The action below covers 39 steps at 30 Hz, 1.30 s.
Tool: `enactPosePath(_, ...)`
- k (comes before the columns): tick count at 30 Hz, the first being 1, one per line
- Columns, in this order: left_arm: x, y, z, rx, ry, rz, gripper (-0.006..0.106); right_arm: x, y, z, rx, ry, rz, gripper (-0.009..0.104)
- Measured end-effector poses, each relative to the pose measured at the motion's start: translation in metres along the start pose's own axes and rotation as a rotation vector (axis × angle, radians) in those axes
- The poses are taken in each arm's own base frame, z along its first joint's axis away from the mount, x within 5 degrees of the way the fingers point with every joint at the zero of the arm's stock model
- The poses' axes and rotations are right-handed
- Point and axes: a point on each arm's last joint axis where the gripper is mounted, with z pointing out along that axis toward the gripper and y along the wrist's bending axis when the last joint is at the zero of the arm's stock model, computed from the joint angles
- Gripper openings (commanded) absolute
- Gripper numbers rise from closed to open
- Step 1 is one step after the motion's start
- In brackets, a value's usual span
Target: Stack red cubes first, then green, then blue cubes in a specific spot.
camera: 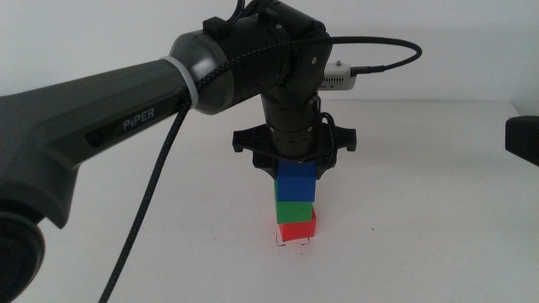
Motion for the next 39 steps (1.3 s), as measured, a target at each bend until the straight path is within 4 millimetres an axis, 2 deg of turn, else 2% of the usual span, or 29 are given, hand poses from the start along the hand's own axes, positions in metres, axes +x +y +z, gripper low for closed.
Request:
enactPosePath(1, 0.000, 0.000, 0.000, -0.002, -0.001, 0.001, 0.067, 0.000, 0.000, 0.000, 0.000, 0.000, 0.000, 0.088)
enactPosePath(6, 0.000, 0.002, 0.003, -0.027, 0.005, 0.015, 0.094, 0.000, 0.000, 0.000, 0.000, 0.000, 0.000, 0.088)
enactPosePath(10, 0.000, 0.003, 0.003, -0.040, 0.006, 0.039, 0.094, 0.000, 0.000, 0.000, 0.000, 0.000, 0.000, 0.088)
enactPosePath(13, 0.000, 0.004, -0.007, -0.028, -0.011, 0.065, 0.094, 0.000, 0.000, 0.000, 0.000, 0.000, 0.000, 0.088)
enactPosePath(16, 0.000, 0.006, -0.034, 0.005, -0.059, 0.092, 0.094, 0.000, 0.000, 0.000, 0.000, 0.000, 0.000, 0.088)
enactPosePath(19, 0.000, 0.009, -0.077, 0.069, -0.151, 0.122, 0.094, 0.000, 0.000, 0.000, 0.000, 0.000, 0.000, 0.088)
enactPosePath(22, 0.008, 0.020, -0.125, 0.114, -0.256, 0.193, 0.094, 0.000, 0.000, 0.000, 0.000, 0.000, 0.000, 0.088)
enactPosePath(24, 0.015, 0.031, -0.156, 0.117, -0.339, 0.248, 0.094, 0.000, 0.000, 0.000, 0.000, 0.000, 0.000, 0.088)
enactPosePath(27, 0.030, 0.060, -0.197, 0.098, -0.446, 0.308, 0.094, 0.000, 0.000, 0.000, 0.000, 0.000, 0.002, 0.088)
enactPosePath(28, 0.040, 0.089, -0.215, 0.070, -0.489, 0.322, 0.094, 0.000, 0.000, 0.000, 0.000, 0.000, 0.002, 0.088)
enactPosePath(34, 0.079, 0.178, -0.234, -0.037, -0.545, 0.313, 0.094, 0.000, 0.000, 0.000, 0.000, 0.000, 0.002, 0.088)
enactPosePath(37, 0.110, 0.204, -0.246, -0.029, -0.685, 0.303, 0.094, 0.000, 0.000, 0.000, 0.001, -0.002, 0.002, 0.088)
enactPosePath(39, 0.126, 0.215, -0.247, -0.035, -0.742, 0.273, 0.094, 0.000, 0.000, 0.000, 0.001, -0.002, 0.002, 0.088)
